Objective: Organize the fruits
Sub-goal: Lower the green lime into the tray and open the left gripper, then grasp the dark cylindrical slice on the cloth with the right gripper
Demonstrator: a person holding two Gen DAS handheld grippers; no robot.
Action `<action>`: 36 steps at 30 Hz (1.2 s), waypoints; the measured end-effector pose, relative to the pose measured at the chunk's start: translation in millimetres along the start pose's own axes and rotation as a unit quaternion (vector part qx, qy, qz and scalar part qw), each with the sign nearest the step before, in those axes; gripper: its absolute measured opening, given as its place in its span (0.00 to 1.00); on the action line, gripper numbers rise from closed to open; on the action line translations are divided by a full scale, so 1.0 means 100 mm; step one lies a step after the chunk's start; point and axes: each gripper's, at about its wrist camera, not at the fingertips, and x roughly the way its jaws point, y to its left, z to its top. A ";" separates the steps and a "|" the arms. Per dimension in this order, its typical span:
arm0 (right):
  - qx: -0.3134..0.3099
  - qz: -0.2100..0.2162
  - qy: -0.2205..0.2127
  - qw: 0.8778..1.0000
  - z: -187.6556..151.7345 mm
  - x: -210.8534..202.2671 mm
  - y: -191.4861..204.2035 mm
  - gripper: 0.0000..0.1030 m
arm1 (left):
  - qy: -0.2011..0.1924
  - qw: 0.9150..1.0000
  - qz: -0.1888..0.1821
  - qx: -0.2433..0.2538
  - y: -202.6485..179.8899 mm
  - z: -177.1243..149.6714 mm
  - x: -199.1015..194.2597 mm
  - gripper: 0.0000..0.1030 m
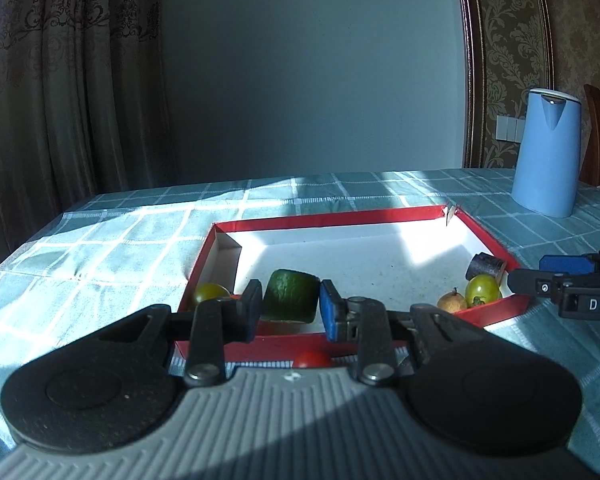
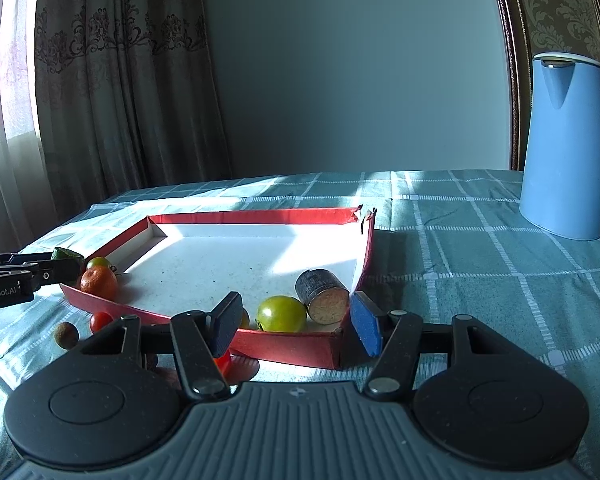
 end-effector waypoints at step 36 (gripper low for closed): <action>-0.038 0.120 0.028 0.992 -0.12 -0.09 0.51 0.62 | 0.054 0.988 0.106 -0.096 0.57 -0.46 -0.12 0.92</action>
